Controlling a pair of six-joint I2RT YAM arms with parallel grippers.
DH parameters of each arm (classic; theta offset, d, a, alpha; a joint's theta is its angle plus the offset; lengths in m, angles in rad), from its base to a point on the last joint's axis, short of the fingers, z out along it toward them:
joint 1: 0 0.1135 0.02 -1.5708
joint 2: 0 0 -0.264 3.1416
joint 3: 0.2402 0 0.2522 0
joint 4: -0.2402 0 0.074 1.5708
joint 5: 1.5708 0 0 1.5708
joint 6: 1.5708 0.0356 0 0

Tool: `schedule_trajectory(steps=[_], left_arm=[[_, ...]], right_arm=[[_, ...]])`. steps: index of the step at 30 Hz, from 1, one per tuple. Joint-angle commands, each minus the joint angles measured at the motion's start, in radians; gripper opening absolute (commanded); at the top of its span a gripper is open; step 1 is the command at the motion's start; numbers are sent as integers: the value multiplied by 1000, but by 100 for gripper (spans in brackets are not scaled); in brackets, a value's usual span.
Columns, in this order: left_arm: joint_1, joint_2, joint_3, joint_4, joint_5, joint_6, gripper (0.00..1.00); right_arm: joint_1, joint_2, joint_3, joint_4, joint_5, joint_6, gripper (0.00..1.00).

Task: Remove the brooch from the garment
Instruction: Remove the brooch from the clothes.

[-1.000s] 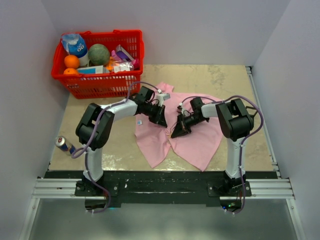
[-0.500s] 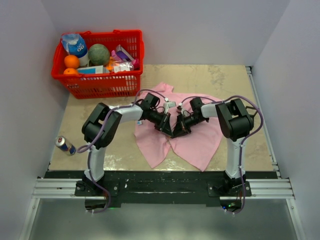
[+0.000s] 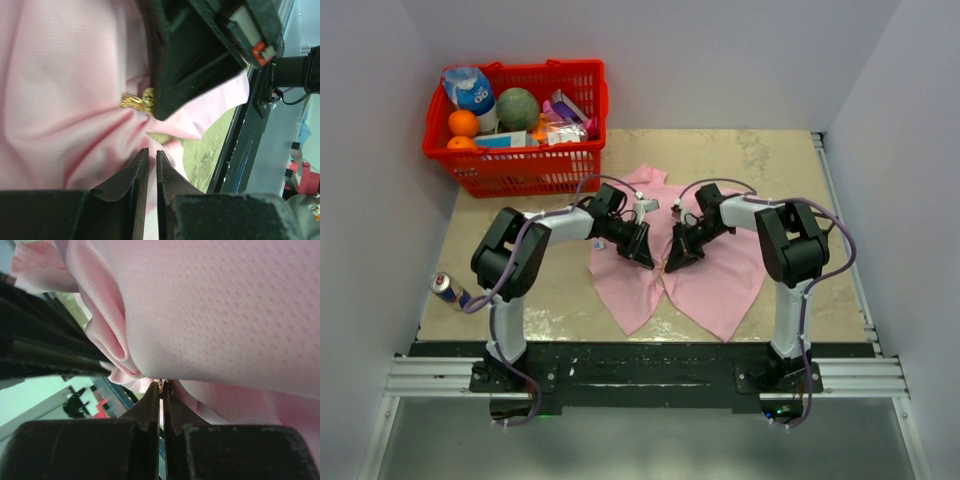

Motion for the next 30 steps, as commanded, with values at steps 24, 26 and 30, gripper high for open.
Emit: schedule_trajectory(steps=[24,26,30], left_arm=[[-36,-121,-51,-14,-166,141,6],[-36,-121,-54,4,-121,138,6],[-43,-112,-54,50,-72,115,5]], right_arm=[[45,-35,98,-298,63,-57,0],[47,-11,124,-343,88,-69,0],[51,0,124,-374,88,-88,0]])
